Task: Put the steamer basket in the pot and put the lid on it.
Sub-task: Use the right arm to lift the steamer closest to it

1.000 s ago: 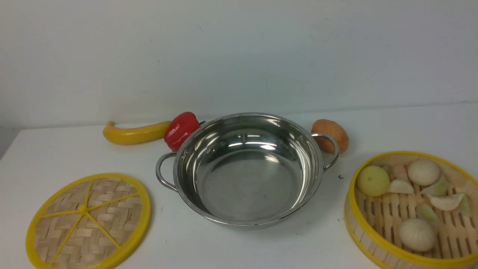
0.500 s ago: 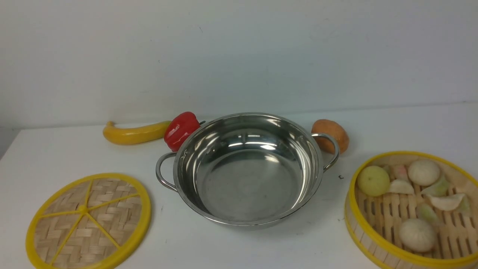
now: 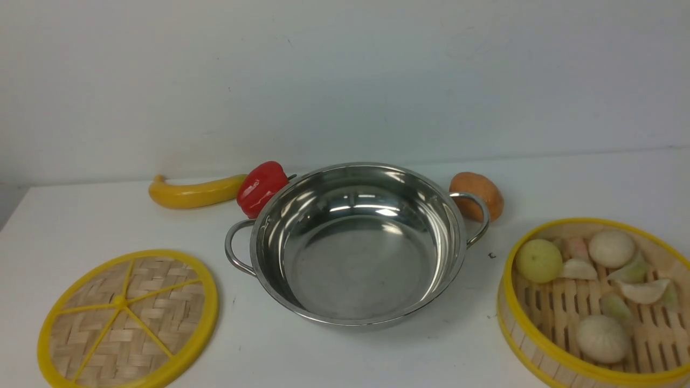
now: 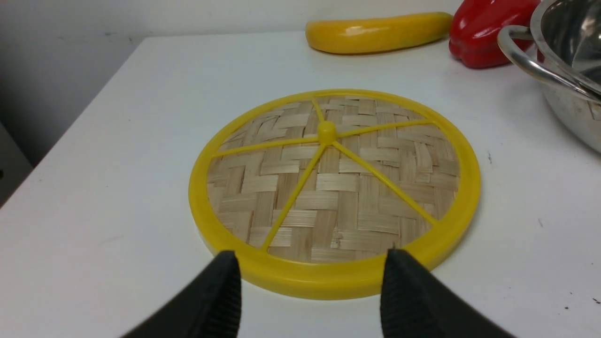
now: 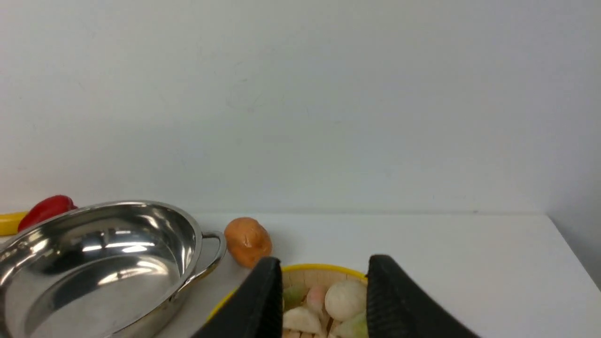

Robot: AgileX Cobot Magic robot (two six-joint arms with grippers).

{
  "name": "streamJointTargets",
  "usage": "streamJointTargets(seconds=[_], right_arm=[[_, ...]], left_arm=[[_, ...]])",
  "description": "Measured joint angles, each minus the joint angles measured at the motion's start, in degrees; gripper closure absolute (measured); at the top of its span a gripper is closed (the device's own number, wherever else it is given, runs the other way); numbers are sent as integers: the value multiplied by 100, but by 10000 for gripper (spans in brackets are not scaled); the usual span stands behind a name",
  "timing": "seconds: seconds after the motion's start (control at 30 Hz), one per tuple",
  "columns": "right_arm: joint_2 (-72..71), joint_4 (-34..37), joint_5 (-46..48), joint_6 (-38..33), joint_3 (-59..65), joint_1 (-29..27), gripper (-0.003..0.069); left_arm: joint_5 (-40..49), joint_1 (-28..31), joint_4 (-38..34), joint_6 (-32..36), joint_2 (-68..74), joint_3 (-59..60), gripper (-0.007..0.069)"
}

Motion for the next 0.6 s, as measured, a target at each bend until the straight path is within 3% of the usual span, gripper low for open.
streamJointTargets(seconds=[0.2,0.6], right_arm=[[9,150,706,5,-223,0,419],[9,625,868,148,-94,0,419]], left_arm=[[0,0,0,0,0,0,246],[0,0,0,0,0,0,246]])
